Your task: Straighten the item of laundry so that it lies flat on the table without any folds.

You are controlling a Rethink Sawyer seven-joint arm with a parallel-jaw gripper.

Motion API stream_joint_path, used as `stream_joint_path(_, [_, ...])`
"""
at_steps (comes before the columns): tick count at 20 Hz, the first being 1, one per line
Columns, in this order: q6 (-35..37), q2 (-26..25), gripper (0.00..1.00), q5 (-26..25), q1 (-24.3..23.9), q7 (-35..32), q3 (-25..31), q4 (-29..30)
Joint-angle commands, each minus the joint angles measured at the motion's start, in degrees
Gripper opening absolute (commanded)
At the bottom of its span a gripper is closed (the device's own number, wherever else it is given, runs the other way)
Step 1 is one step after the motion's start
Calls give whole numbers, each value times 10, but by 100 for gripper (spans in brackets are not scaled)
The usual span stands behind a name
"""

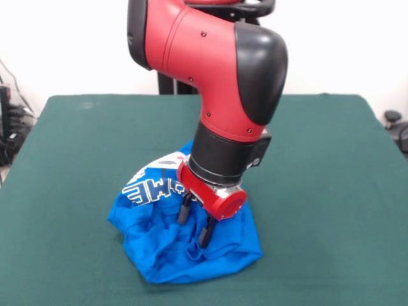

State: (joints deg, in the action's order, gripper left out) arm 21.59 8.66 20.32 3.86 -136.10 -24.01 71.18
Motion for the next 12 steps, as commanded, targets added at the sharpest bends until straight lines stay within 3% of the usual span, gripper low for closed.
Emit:
stream_joint_path(1, [11,8,100,12,-2,-69,79,15])
stream_joint_path(12, [124,13,100,2,7,-62,42,-34])
